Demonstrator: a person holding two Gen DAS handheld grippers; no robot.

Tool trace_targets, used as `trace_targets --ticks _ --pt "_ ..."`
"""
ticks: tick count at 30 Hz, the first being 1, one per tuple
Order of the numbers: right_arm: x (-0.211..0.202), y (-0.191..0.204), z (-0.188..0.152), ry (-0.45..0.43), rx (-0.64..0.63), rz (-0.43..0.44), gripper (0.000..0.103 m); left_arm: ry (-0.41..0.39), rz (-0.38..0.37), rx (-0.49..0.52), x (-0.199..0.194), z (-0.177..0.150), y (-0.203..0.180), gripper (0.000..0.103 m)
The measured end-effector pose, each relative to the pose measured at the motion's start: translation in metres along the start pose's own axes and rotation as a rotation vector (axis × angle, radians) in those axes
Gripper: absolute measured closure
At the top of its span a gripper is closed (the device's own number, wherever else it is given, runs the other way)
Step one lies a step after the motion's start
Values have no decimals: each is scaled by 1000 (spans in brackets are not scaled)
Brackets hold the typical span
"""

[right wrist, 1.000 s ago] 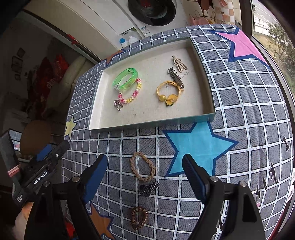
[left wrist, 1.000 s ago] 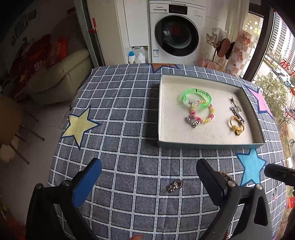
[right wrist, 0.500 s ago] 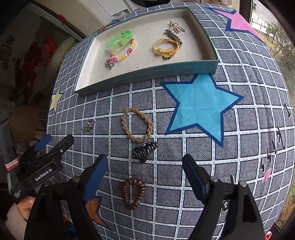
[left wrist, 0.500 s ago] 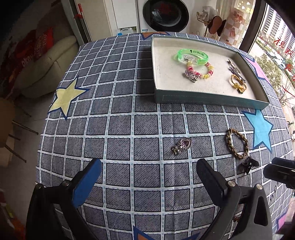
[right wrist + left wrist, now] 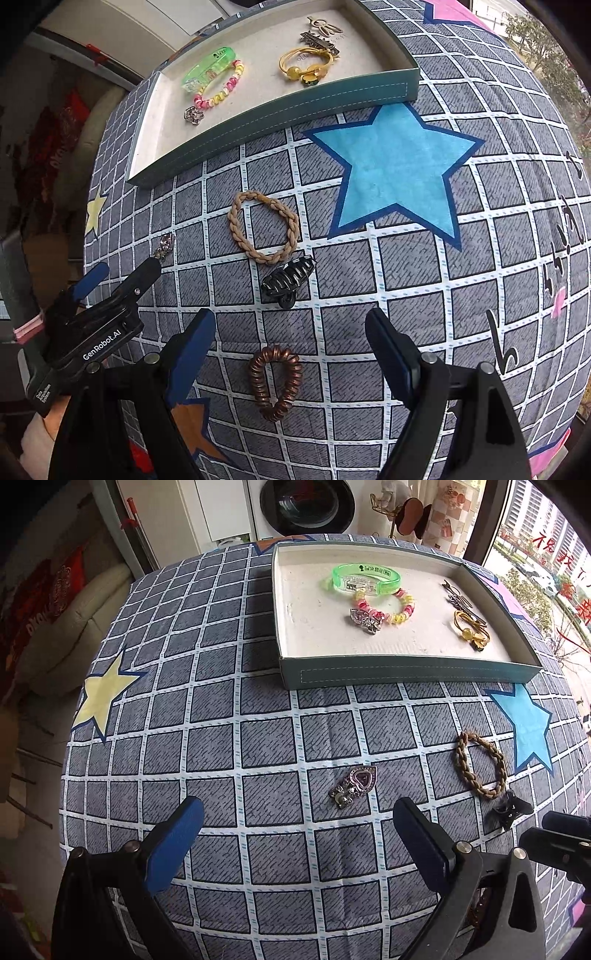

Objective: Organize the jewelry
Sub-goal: 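Move the left tool to the silver heart pendant while the right tool reaches the black claw clip, then grasp the heart pendant with the left tool while the right tool grasps the black claw clip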

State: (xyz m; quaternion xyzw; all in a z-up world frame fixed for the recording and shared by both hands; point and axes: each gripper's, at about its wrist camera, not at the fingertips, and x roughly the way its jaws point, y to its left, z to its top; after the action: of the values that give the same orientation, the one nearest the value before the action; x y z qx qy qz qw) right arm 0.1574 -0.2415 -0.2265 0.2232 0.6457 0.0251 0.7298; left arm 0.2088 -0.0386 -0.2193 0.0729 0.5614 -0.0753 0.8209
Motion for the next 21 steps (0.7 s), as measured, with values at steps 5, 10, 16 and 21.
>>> trace_targets --ticks 5,10,16,21 --pt "7 2 3 -13 21 -19 18 -5 -6 27 6 6 -4 0" --pt "16 7 7 -12 31 -23 28 20 -5 40 15 10 -6 6" --pt "23 12 9 -11 21 -46 41 33 -20 59 20 10 -8 17" --pt "27 19 10 -21 6 -89 50 34 -43 71 21 11 -13 23"
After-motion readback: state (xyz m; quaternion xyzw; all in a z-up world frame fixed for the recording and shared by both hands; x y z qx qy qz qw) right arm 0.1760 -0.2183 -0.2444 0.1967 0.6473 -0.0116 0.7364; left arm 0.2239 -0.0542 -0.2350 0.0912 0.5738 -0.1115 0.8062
